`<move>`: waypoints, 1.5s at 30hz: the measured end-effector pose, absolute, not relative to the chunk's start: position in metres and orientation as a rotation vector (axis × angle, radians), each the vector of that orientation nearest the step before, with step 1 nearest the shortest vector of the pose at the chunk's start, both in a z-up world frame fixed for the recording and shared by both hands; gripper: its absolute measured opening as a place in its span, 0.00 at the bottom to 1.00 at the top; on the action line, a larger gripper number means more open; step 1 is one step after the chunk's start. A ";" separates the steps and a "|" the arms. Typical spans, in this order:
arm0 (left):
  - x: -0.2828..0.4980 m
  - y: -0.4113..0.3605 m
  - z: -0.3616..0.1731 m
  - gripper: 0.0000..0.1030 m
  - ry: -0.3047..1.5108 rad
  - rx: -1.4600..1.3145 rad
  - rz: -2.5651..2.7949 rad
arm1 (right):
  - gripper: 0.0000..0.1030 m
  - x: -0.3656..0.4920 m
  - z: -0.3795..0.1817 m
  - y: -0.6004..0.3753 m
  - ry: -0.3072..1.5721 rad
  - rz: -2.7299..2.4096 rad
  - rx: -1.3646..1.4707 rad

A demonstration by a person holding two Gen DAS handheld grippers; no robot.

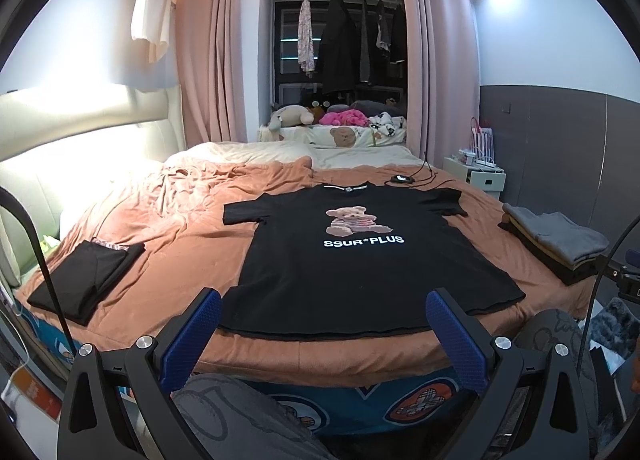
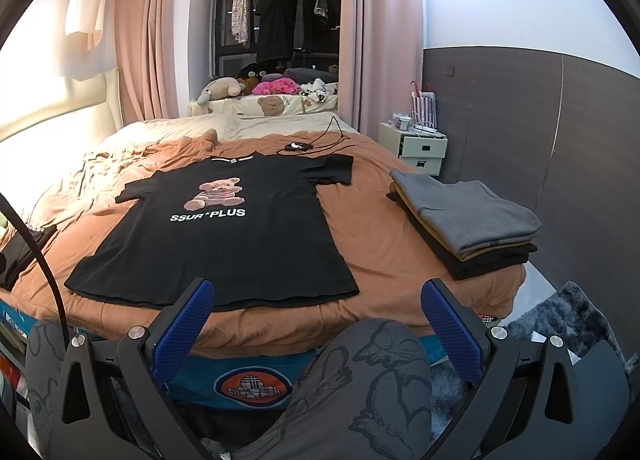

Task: Fold small clothes

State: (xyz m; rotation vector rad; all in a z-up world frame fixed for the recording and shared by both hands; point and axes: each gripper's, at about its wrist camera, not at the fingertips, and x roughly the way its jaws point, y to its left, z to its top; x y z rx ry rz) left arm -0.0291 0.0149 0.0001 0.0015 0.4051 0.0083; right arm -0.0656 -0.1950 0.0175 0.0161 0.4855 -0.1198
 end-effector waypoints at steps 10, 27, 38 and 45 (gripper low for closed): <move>-0.029 0.019 0.002 1.00 0.405 -0.004 0.010 | 1.00 -0.065 0.018 -0.194 0.488 -0.120 0.017; 0.027 0.042 0.018 1.00 0.459 -0.019 0.029 | 1.00 -0.009 0.030 -0.194 0.528 -0.098 0.024; 0.112 0.098 0.022 1.00 0.541 -0.058 0.063 | 1.00 0.076 0.048 -0.188 0.541 -0.111 0.053; 0.177 0.142 0.033 1.00 0.569 -0.103 0.097 | 1.00 0.128 0.046 -0.182 0.536 -0.063 0.026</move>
